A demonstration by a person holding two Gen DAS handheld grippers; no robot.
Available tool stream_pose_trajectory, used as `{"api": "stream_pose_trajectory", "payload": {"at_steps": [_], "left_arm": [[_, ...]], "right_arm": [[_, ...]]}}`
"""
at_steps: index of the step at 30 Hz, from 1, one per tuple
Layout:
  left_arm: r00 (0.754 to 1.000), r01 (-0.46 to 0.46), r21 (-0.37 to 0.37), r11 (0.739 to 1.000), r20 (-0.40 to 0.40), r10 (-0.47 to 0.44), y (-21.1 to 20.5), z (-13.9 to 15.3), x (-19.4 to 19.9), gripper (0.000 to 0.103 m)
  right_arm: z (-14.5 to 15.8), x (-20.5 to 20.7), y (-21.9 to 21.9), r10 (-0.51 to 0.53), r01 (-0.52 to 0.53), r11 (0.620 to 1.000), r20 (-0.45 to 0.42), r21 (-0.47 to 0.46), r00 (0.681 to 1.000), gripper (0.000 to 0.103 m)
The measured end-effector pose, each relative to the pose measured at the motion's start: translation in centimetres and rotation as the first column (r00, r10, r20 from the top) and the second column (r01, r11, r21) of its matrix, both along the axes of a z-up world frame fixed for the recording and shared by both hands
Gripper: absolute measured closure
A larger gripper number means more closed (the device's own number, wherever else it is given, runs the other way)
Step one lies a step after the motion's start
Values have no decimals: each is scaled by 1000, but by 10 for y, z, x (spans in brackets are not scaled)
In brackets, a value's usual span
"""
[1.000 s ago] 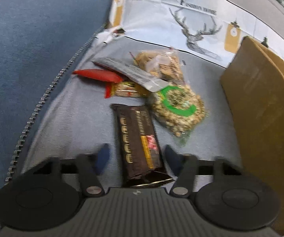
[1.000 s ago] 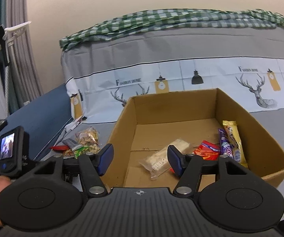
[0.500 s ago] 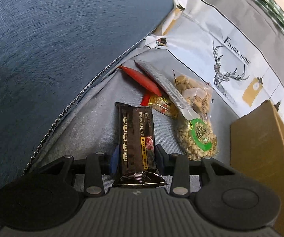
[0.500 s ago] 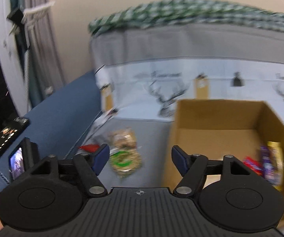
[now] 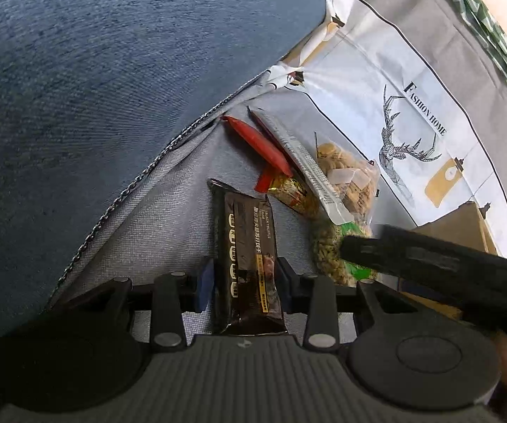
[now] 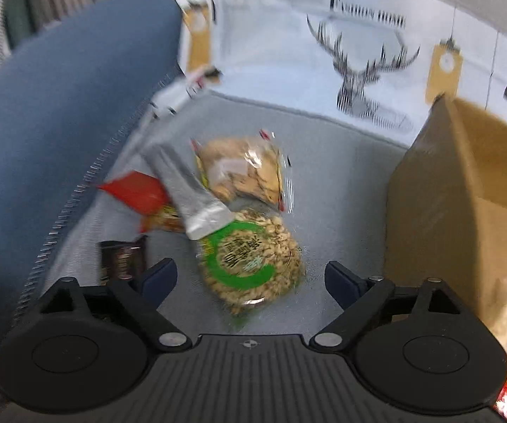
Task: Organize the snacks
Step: 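Grasp the dark brown bar with left tool while right tool grasps the green-ringed peanut pack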
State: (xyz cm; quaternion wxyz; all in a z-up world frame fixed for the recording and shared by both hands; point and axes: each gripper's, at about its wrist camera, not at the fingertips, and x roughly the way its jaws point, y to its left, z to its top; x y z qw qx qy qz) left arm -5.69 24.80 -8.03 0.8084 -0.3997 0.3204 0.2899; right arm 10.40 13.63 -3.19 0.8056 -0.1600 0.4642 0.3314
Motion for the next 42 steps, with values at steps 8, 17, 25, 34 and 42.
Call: {"api": "stream_pose_trajectory", "payload": {"at_steps": [8,17,25,34,42], "left_arm": [[1000,28,15,999,6,-28,0,-1,2,63],[999,31,16,999,10,-31,0,-1,2,69],[998,59,6,998,37,-59,1,4,-1,74],[978,188,-61,980,106,-180,1,24,-18,90],[977,194,-61,979,102,-187,-2,27,-17,62]], "right_arm": [[-46,16,27,66,-72,991,-53,-113,996,7],[-35,6,11,44,-46,998,-64,-37,997,20],[1,-32,-40,12,-12,1000,-23,0,1000,20],[54,-104,-82,255,-261,962,79,81,964,19],[22,-159,-113,341,-350,934,105,78,934,19]]}}
